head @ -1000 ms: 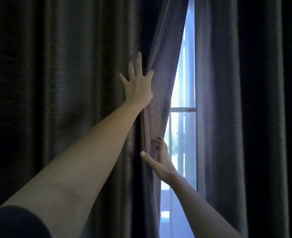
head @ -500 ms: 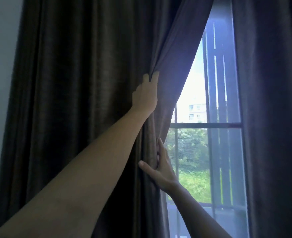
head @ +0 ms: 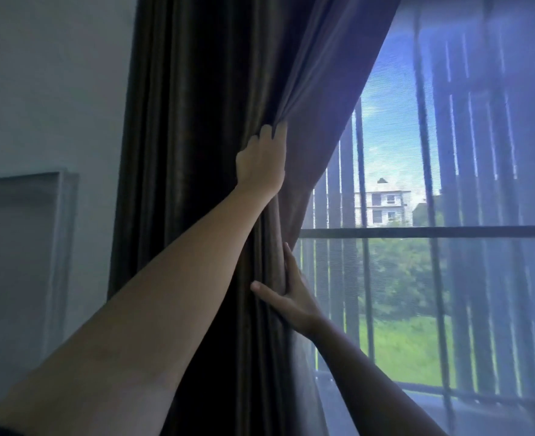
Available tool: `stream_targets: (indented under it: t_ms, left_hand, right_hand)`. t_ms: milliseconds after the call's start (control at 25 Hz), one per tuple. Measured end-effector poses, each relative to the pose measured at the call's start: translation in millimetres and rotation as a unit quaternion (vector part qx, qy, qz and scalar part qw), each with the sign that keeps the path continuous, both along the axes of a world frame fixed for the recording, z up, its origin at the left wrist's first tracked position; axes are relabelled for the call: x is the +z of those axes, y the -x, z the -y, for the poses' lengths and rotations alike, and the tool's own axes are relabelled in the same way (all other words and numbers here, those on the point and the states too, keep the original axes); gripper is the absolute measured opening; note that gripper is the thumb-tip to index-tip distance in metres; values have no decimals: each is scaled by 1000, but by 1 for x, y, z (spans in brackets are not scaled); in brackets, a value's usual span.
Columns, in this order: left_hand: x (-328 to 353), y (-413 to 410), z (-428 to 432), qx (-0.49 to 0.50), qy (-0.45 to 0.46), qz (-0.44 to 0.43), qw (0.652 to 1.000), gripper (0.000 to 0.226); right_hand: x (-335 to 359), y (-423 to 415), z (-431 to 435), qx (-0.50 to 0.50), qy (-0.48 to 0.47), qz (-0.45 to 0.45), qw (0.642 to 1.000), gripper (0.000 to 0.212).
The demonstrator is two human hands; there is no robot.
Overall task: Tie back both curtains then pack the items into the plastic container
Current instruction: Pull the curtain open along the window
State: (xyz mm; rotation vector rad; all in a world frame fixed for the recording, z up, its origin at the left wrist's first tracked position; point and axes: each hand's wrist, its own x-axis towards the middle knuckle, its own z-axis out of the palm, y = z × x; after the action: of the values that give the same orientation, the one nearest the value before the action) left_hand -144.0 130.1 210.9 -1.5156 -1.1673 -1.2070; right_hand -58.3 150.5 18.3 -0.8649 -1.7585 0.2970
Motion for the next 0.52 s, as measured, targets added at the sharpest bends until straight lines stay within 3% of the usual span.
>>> stream_targets:
  t_ms: [520]
  left_hand:
    - [8, 176, -43, 21, -33, 38, 999, 59]
  right_hand:
    - [12, 175, -63, 24, -2, 84, 996, 116]
